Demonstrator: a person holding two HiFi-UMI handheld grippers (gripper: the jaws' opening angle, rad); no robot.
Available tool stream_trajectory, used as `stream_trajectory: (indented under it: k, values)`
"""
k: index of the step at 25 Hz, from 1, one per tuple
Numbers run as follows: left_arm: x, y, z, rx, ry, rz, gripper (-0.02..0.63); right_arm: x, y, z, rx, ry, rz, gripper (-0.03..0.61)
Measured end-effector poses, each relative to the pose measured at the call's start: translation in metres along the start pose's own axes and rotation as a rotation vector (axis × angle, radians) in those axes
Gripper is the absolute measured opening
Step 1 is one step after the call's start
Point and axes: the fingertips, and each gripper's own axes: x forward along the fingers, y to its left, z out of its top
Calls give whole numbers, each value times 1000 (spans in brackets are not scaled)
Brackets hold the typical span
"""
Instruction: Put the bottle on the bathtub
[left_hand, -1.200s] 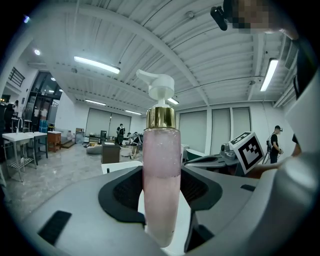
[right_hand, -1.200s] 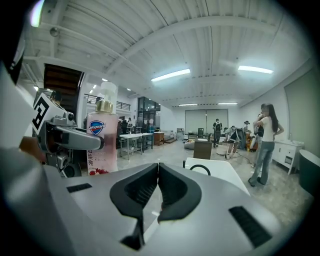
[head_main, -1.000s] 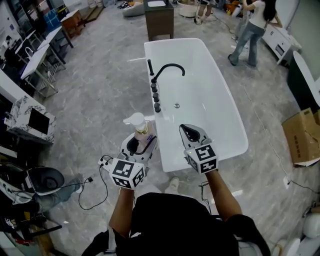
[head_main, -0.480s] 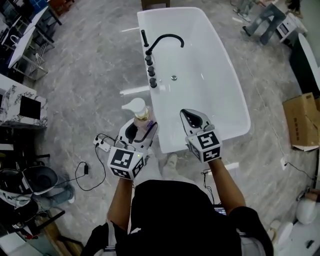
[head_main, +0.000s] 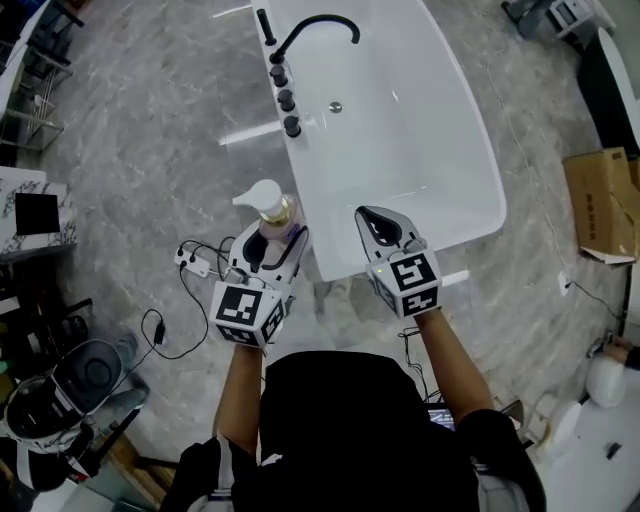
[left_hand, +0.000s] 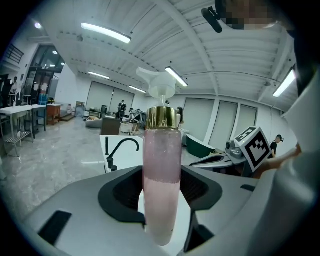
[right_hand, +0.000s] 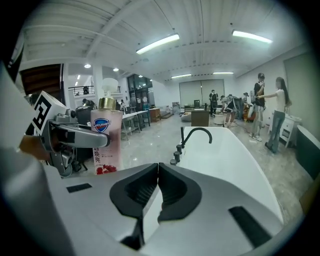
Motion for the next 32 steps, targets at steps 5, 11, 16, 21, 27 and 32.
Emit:
stream_trajectory:
  k: [5,11,16,21,27,32]
  values:
    - [21,19,-42,-36,71,-8,232,23,-6,-36,50,64,-27,23]
    - [42,33,-89,-51,155,-45,232,44,-11,-81,121,138,-49,23]
    - [57,47,-118,-41,195,-51,232,62,-12,-101,141,154,-49,23]
    - [76,54,-149,-38,230,-58,232,76,-17,-129,160,186,-44,23]
    - [94,44,-183,-25,271,-69,230,76,-21,-162,172,216,-36,23]
    - [111,50,-198,-9,282,-82,230,93,-18,-176,174,235,-18,23]
